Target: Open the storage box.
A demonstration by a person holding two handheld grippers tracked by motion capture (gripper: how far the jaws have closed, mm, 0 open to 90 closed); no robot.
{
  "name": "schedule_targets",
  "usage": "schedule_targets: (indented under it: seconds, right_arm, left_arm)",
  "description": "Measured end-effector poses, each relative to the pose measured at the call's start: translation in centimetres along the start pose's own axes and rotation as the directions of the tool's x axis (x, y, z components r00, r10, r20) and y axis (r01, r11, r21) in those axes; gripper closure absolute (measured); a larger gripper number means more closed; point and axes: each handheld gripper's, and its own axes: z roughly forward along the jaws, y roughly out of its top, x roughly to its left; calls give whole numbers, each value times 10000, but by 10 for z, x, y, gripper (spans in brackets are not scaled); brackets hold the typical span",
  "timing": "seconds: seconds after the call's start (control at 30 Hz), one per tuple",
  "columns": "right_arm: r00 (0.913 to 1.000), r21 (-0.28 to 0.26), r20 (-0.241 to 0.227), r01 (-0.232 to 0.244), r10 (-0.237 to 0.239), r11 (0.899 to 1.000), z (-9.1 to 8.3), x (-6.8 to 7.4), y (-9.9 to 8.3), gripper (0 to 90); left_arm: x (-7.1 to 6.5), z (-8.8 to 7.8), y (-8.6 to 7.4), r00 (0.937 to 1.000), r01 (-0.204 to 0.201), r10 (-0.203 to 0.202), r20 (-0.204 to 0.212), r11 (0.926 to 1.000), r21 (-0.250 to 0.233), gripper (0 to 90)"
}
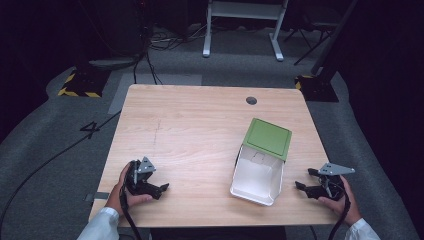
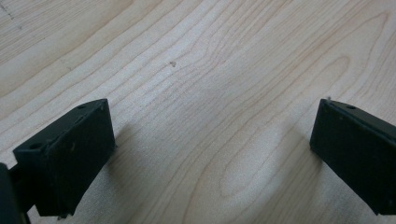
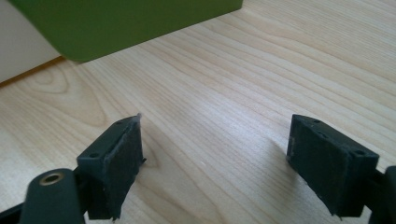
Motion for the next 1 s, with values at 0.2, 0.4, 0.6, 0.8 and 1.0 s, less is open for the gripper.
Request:
schedule_targets:
  seconds: [0.2,0.4,0.6,0.8,1.0]
  right_arm:
    - [9999,-13,19,-111,111,9999,1,0,0,152]
    - [9999,-26,44,-138,138,9999,1,1,0,152]
    - [9999,-24,62,-125,125,9999,2,1,0,152]
    - [9999,-26,61,-125,125,9999,2,1,0,152]
    - [9999,-27,61,-126,126,9999,2,1,0,152]
  left_arm:
    - [0,0,0,10000,-13,13,-1,10000,10,1]
    - [0,0,0,10000,19,-19,6,10000,10,2]
    - [0,0,0,10000,-45,45,28,10000,14,2]
    - [0,0,0,10000,-34,34,32,10000,18,2]
    - [0,0,0,10000,-37,37,31,10000,18,2]
